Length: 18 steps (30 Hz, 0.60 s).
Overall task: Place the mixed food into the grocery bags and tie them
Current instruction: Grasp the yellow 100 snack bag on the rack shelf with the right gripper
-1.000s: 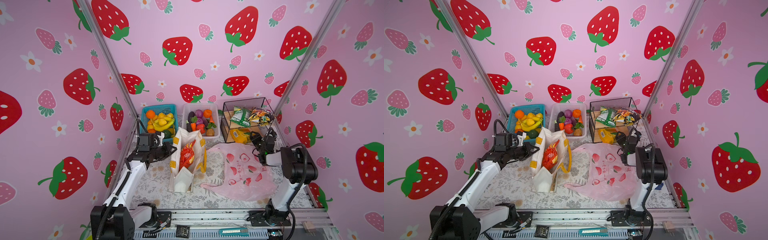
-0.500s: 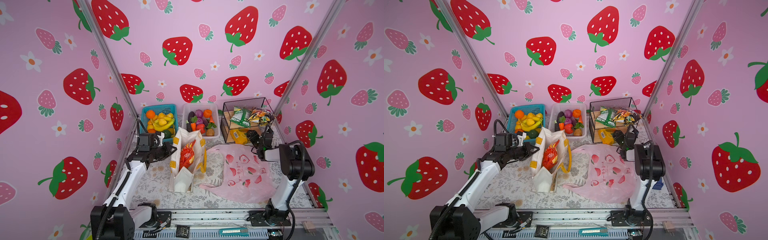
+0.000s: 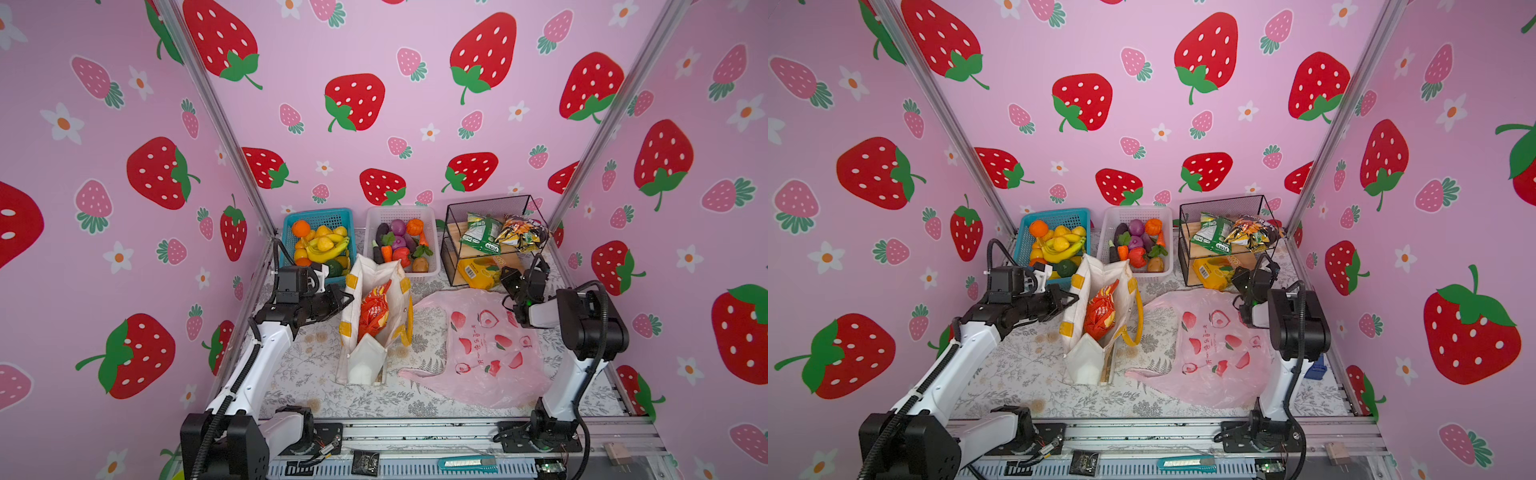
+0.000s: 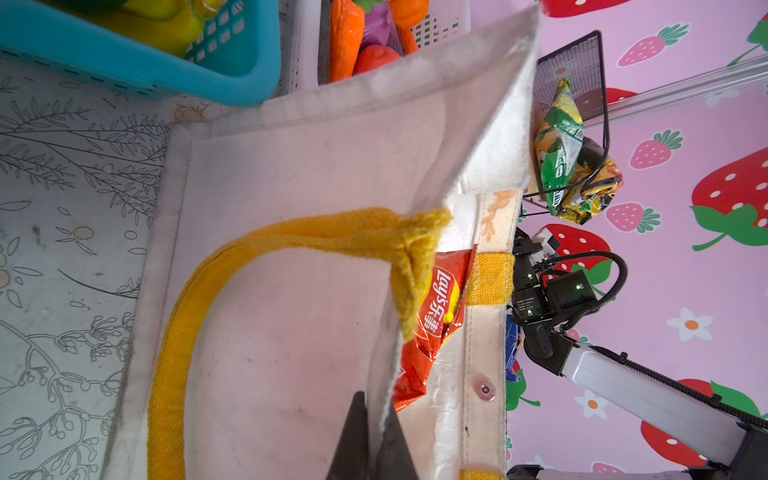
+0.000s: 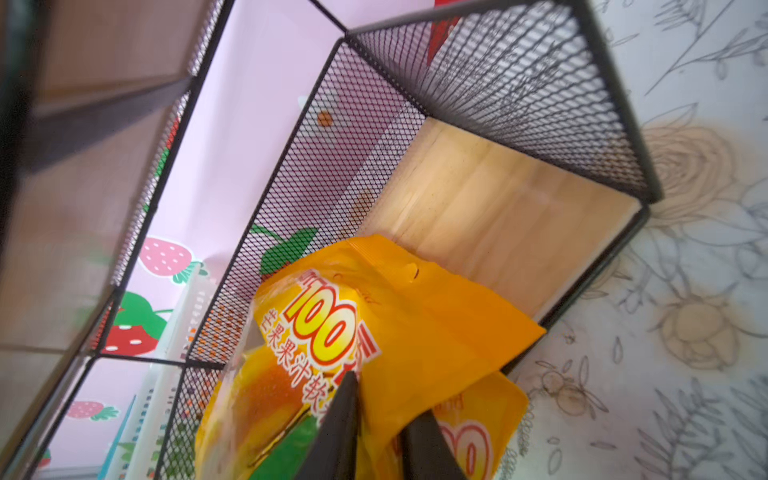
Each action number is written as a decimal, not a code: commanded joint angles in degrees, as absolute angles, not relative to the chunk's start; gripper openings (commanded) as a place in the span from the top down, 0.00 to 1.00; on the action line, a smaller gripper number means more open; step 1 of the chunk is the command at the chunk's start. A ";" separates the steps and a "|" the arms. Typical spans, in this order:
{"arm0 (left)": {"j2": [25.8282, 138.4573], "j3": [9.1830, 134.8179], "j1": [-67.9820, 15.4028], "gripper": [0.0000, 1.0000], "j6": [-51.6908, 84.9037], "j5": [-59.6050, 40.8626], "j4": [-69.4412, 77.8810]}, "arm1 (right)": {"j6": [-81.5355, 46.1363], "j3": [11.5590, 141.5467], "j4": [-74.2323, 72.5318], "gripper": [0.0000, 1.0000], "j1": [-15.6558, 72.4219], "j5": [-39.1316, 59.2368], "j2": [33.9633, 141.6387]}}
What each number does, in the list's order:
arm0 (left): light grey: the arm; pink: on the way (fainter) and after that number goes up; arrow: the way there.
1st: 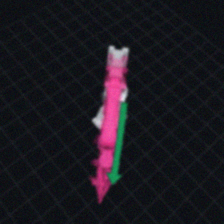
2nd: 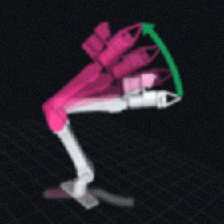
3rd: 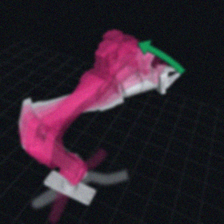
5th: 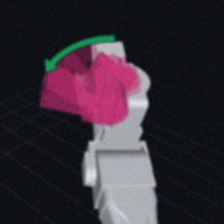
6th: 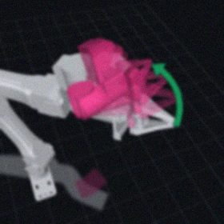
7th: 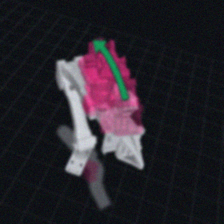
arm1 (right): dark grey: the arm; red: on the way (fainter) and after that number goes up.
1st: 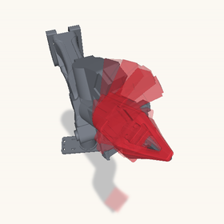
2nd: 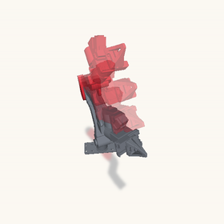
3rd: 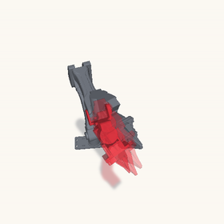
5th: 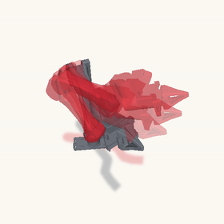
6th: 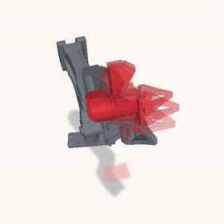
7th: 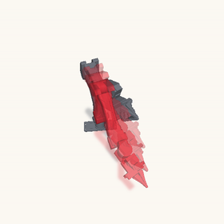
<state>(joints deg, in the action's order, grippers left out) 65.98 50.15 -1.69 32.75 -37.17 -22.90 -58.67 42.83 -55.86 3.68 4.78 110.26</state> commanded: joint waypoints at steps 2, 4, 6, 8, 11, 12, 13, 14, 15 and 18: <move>64.97 49.78 -1.48 1.00 32.18 -38.67 -22.73 | -61.71 41.75 -59.82 0.91 3.86 4.65 107.39; 65.05 49.79 -1.45 1.00 32.25 -38.76 -22.76 | -63.01 41.49 -60.57 0.95 3.81 4.61 106.64; 65.13 49.80 -1.47 1.00 32.26 -38.85 -22.71 | -64.79 41.10 -61.58 0.99 3.69 4.65 105.76; 65.13 49.78 -1.49 1.00 32.26 -38.85 -22.76 | -66.65 40.49 -63.04 1.00 3.50 4.70 105.01; 65.13 49.81 -1.46 1.00 32.26 -38.89 -22.76 | -69.49 39.65 -65.41 1.00 3.17 5.22 104.36; 65.13 49.83 -1.48 1.00 32.23 -38.94 -22.76 | -70.14 39.47 -66.36 1.00 3.06 5.70 104.32; 65.05 49.80 -1.49 1.00 32.29 -38.94 -22.70 | -70.84 39.46 -66.97 1.00 2.91 6.31 104.30; 65.08 49.80 -1.49 1.00 32.26 -38.94 -22.76 | -71.41 39.42 -67.27 1.00 2.73 6.81 104.27; 65.12 49.79 -1.49 1.00 32.28 -38.94 -22.76 | -72.20 39.18 -68.33 1.00 2.64 7.33 104.18; 65.15 49.79 -1.49 1.00 32.31 -39.02 -22.76 | -74.45 38.03 -71.62 1.00 2.32 7.76 103.75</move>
